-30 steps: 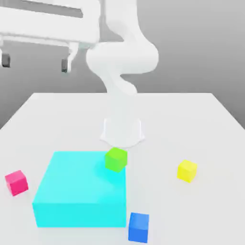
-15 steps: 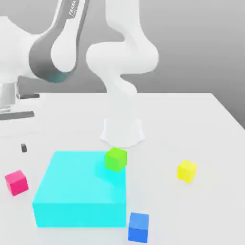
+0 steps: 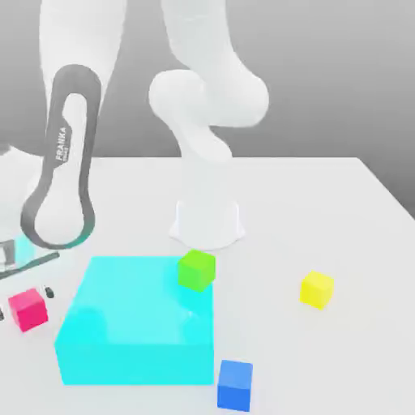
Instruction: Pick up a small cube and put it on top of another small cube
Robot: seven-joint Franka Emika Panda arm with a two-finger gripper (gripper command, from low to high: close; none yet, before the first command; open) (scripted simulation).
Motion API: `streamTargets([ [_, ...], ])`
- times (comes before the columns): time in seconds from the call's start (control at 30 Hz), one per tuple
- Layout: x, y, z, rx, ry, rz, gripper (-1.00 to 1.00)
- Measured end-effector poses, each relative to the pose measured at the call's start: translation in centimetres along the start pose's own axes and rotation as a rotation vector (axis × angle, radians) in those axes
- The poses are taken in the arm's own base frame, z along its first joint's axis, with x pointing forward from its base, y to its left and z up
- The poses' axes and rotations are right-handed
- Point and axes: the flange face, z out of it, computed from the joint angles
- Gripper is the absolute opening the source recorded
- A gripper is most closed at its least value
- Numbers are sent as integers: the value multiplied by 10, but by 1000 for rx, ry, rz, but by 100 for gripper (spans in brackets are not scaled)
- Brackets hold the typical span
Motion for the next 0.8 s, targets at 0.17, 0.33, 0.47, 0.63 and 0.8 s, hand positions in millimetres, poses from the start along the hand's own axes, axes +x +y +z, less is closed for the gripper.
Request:
streamTargets([
  [0.17,0,0,-1,2,-1,0,-100],
  [0.33,0,0,-52,1,-1,0,-100],
  [0.47,42,-7,-69,20,-19,3,-100],
  [0.63,117,-47,-83,48,-46,-13,-100],
  [0.8,153,-170,-91,100,-56,-100,-100],
])
